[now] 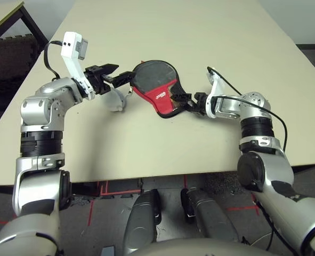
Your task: Store the ping-pong paddle in its case and zip it.
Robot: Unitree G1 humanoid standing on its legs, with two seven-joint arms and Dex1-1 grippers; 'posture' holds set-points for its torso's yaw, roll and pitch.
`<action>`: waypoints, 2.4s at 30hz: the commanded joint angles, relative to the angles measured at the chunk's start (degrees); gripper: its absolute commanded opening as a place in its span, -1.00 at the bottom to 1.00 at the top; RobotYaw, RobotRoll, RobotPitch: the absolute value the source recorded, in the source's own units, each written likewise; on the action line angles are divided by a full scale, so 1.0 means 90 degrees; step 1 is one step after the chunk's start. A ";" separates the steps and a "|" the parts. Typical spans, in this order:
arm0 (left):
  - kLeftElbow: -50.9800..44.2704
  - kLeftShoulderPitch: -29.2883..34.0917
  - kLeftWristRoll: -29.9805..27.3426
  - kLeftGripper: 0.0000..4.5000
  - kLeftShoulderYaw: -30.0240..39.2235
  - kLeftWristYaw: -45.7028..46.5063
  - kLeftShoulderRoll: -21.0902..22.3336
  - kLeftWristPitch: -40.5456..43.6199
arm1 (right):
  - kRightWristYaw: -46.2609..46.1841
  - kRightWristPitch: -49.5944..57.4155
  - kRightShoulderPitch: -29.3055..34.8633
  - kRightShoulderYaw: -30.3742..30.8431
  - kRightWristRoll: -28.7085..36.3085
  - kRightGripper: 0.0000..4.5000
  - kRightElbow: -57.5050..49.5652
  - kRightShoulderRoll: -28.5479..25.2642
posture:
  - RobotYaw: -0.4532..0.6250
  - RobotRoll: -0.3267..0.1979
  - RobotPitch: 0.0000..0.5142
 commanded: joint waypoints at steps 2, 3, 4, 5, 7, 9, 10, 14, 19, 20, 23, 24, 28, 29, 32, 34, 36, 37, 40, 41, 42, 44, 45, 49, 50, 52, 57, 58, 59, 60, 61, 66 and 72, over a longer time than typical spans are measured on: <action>0.0056 -0.0030 0.0080 1.00 -0.0077 -0.0018 -0.0047 -0.0080 | -0.0098 -0.0004 0.0105 0.0143 -0.0064 -0.23 -0.0010 0.0070 | -0.22 0.25 -0.32; 0.0064 -0.0036 0.0087 1.00 -0.0084 -0.0023 -0.0055 -0.0088 | -0.0101 0.0009 0.0114 0.0145 -0.0062 -0.36 -0.0039 0.0065 | -0.22 0.25 -0.32; 0.0073 -0.0040 0.0095 1.00 -0.0091 -0.0028 -0.0060 -0.0097 | -0.0107 0.0025 0.0123 0.0145 -0.0059 -0.47 -0.0068 0.0061 | -0.22 0.25 -0.32; 0.0080 -0.0042 0.0100 1.00 -0.0095 -0.0032 -0.0063 -0.0104 | -0.0113 0.0037 0.0130 0.0144 -0.0056 -0.60 -0.0088 0.0061 | -0.22 0.25 -0.32; 0.0091 -0.0041 0.0111 1.00 -0.0106 -0.0037 -0.0069 -0.0122 | -0.0126 0.0142 0.0166 0.0154 -0.0037 -0.89 -0.0190 0.0049 | -0.22 0.25 -0.33; 0.0092 -0.0033 0.0125 1.00 -0.0127 -0.0041 -0.0079 -0.0142 | -0.0170 0.0630 0.0288 0.0121 0.0076 -1.00 -0.0543 0.0006 | -0.22 0.25 -0.33; 0.0093 -0.0032 0.0127 1.00 -0.0134 -0.0042 -0.0082 -0.0148 | -0.0202 0.0841 0.0343 0.0092 0.0124 -1.00 -0.0703 -0.0003 | -0.22 0.25 -0.33; 0.0086 -0.0016 0.0140 1.00 -0.0171 -0.0061 -0.0069 -0.0169 | -0.0291 0.2406 0.0949 0.0094 0.0558 -1.00 -0.2094 -0.0147 | -0.23 0.25 -0.33; 0.0127 -0.0023 0.0160 1.00 -0.0236 -0.0100 -0.0069 -0.0195 | -0.0859 0.2571 0.2112 0.0829 0.2658 -1.00 -0.3295 -0.0868 | -0.26 0.25 -0.30; 0.0144 -0.0029 0.0167 1.00 -0.0257 -0.0112 -0.0072 -0.0203 | -0.1090 0.2571 0.2303 0.0937 0.3181 -1.00 -0.3472 -0.1042 | -0.26 0.25 -0.30; 0.0211 -0.0063 0.0199 1.00 -0.0313 -0.0148 -0.0097 -0.0238 | -0.1974 0.2571 0.2778 0.1021 0.4670 -1.00 -0.3881 -0.1451 | -0.30 0.25 -0.27; 0.0236 -0.0077 0.0213 1.00 -0.0326 -0.0163 -0.0107 -0.0250 | -0.2303 0.2571 0.2909 0.1010 0.5131 -1.00 -0.3977 -0.1539 | -0.32 0.25 -0.27; 0.0364 -0.0149 0.0267 1.00 -0.0377 -0.0221 -0.0155 -0.0304 | -0.4465 0.1315 0.3769 0.1736 0.8020 -1.00 -0.4570 -0.2253 | -0.36 0.25 -0.25; 0.0396 -0.0167 0.0279 1.00 -0.0390 -0.0235 -0.0171 -0.0316 | -0.4873 0.0848 0.4032 0.2032 0.8628 -1.00 -0.4853 -0.2491 | -0.36 0.25 -0.25; 0.0467 -0.0208 0.0314 1.00 -0.0427 -0.0283 -0.0209 -0.0347 | -0.5239 -0.0029 0.4640 0.2444 0.9013 -1.00 -0.5635 -0.2756 | -0.36 0.25 -0.25; 0.0560 -0.0278 0.0354 1.00 -0.0469 -0.0321 -0.0255 -0.0382 | -0.5186 -0.0563 0.5335 0.2700 0.9013 -1.00 -0.6415 -0.2976 | -0.40 0.25 -0.23; 0.0638 -0.0329 0.0382 1.00 -0.0491 -0.0347 -0.0281 -0.0418 | -0.5120 -0.1017 0.5802 0.2914 0.9013 -1.00 -0.6973 -0.3191 | -0.42 0.25 -0.23; 0.0668 -0.0344 0.0390 1.00 -0.0495 -0.0360 -0.0286 -0.0430 | -0.5130 -0.1274 0.5966 0.3012 0.9013 -1.00 -0.7214 -0.3286 | -0.42 0.25 -0.23; 0.0728 -0.0371 0.0408 1.00 -0.0508 -0.0385 -0.0297 -0.0459 | -0.5215 -0.2027 0.6312 0.3293 0.9013 -1.00 -0.7852 -0.3544 | -0.43 0.25 -0.22; 0.0742 -0.0375 0.0412 1.00 -0.0513 -0.0392 -0.0303 -0.0467 | -0.5264 -0.2272 0.6409 0.3389 0.9013 -1.00 -0.8046 -0.3626 | -0.43 0.25 -0.22; 0.0758 -0.0381 0.0412 1.00 -0.0515 -0.0399 -0.0310 -0.0472 | -0.5314 -0.2494 0.6475 0.3483 0.9013 -1.00 -0.8191 -0.3707 | -0.44 0.25 -0.22; 0.0773 -0.0379 0.0417 1.00 -0.0527 -0.0405 -0.0325 -0.0487 | -0.5432 -0.2825 0.6529 0.3605 0.9013 -1.00 -0.8346 -0.3849 | -0.44 0.25 -0.22; 0.0779 -0.0374 0.0417 1.00 -0.0531 -0.0405 -0.0336 -0.0492 | -0.5487 -0.2929 0.6509 0.3633 0.9013 -1.00 -0.8364 -0.3935 | -0.44 0.25 -0.22; 0.0767 -0.0354 0.0429 1.00 -0.0554 -0.0414 -0.0342 -0.0508 | -0.5497 -0.3021 0.6194 0.3603 0.9013 -0.58 -0.8167 -0.4146 | -0.43 0.25 -0.22; 0.0754 -0.0347 0.0436 1.00 -0.0560 -0.0419 -0.0336 -0.0510 | -0.5434 -0.2958 0.6035 0.3526 0.9013 -0.46 -0.8049 -0.4200 | -0.43 0.25 -0.22; 0.0719 -0.0339 0.0443 1.00 -0.0564 -0.0438 -0.0302 -0.0495 | -0.5200 -0.2606 0.5693 0.3314 0.9013 -0.16 -0.7647 -0.4511 | -0.42 0.25 -0.23; 0.0708 -0.0373 0.0516 1.00 -0.0543 -0.0545 -0.0059 -0.0476 | -0.3994 -0.1559 0.5537 0.2914 0.9013 0.55 -0.6942 -0.5616 | -0.39 0.25 -0.25; 0.0707 -0.0377 0.0532 1.00 -0.0539 -0.0573 -0.0014 -0.0477 | -0.3759 -0.1409 0.5513 0.2854 0.9013 0.65 -0.6857 -0.5794 | -0.39 0.25 -0.26; 0.0715 -0.0392 0.0548 1.00 -0.0545 -0.0618 0.0049 -0.0474 | -0.3599 -0.1252 0.5367 0.2825 0.9013 0.81 -0.6742 -0.6003 | -0.39 0.25 -0.26; 0.0725 -0.0403 0.0556 1.00 -0.0552 -0.0652 0.0093 -0.0476 | -0.3491 -0.1150 0.5251 0.2821 0.9013 0.97 -0.6657 -0.6147 | -0.40 0.25 -0.26; 0.0742 -0.0417 0.0563 1.00 -0.0563 -0.0688 0.0134 -0.0475 | -0.3378 -0.1018 0.5051 0.2870 0.9013 0.99 -0.6571 -0.6317 | -0.40 0.25 -0.27; 0.1011 -0.0553 0.0900 1.00 -0.0951 -0.1275 0.0608 -0.0528 | -0.2759 0.0083 0.2476 0.3763 0.7540 0.99 -0.6141 -0.6336 | -0.41 0.25 -0.28; 0.1232 -0.0713 0.1350 1.00 -0.1563 -0.2174 0.1282 -0.0561 | -0.0962 0.0722 0.0622 0.5070 0.4863 0.99 -0.5691 -0.5122 | -0.40 0.25 -0.30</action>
